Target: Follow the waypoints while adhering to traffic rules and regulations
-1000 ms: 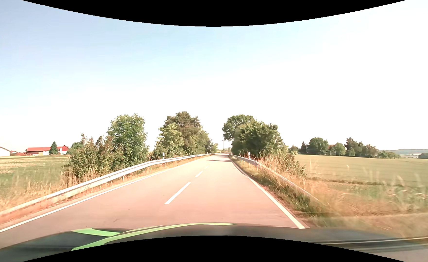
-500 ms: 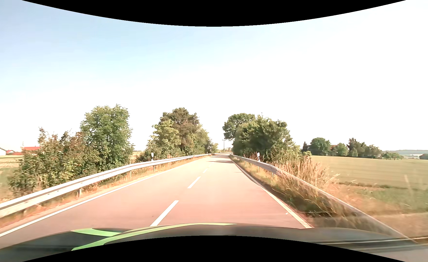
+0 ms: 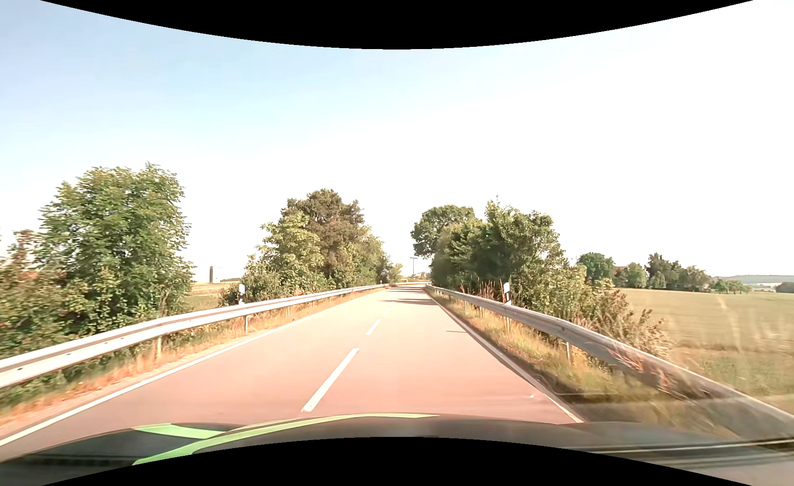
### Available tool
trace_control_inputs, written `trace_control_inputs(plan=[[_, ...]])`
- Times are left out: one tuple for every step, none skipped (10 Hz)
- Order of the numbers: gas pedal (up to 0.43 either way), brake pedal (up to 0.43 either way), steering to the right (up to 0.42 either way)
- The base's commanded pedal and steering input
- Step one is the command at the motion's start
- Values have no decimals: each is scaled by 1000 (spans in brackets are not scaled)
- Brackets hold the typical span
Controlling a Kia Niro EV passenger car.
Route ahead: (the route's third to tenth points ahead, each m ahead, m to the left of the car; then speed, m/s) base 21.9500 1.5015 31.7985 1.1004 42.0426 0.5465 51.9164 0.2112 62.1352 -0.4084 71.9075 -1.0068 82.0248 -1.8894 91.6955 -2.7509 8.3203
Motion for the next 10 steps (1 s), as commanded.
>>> trace_control_inputs(plan=[[260, 0, 13], [260, 0, 15], [260, 0, 15], [260, 0, 15], [260, 0, 15], [260, 0, 14], [260, 0, 13], [260, 0, 12], [260, 0, 11], [260, 0, 10]])
